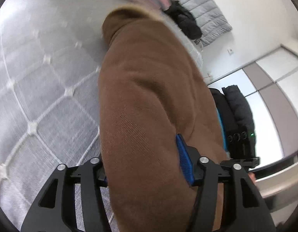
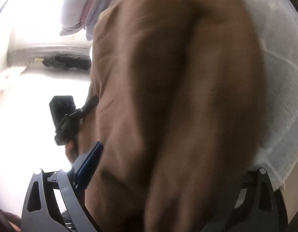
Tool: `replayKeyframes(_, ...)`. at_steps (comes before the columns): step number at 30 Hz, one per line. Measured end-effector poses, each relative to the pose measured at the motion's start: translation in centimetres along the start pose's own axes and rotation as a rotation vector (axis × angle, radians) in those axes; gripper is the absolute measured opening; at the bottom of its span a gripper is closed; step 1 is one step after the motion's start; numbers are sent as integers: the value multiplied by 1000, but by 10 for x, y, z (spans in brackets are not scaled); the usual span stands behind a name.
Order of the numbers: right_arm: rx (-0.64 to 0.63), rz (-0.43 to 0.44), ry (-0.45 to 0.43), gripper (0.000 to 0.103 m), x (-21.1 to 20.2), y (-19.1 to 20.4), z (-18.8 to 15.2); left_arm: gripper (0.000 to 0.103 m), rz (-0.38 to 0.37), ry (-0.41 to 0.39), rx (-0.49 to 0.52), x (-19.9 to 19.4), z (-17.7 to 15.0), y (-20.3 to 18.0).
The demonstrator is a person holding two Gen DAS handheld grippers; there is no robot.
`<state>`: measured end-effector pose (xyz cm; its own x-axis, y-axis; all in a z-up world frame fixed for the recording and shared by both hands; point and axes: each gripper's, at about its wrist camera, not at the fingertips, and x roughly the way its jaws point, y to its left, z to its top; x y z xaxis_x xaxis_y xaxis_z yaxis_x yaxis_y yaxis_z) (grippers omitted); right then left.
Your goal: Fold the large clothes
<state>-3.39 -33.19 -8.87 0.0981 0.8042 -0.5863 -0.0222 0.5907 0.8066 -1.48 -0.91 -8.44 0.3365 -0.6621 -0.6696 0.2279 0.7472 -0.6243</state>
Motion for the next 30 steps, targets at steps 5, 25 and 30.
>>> replayKeyframes(5,-106,79,-23,94,16,63,38,43,83,-185,76,-49,16,-10)
replayKeyframes(25,-85,75,-7,96,92,57,81,79,211,-184,-178,-119,29,119)
replayKeyframes(30,99,192,110,96,121,19,107,86,53,-71,-294,-80,51,142)
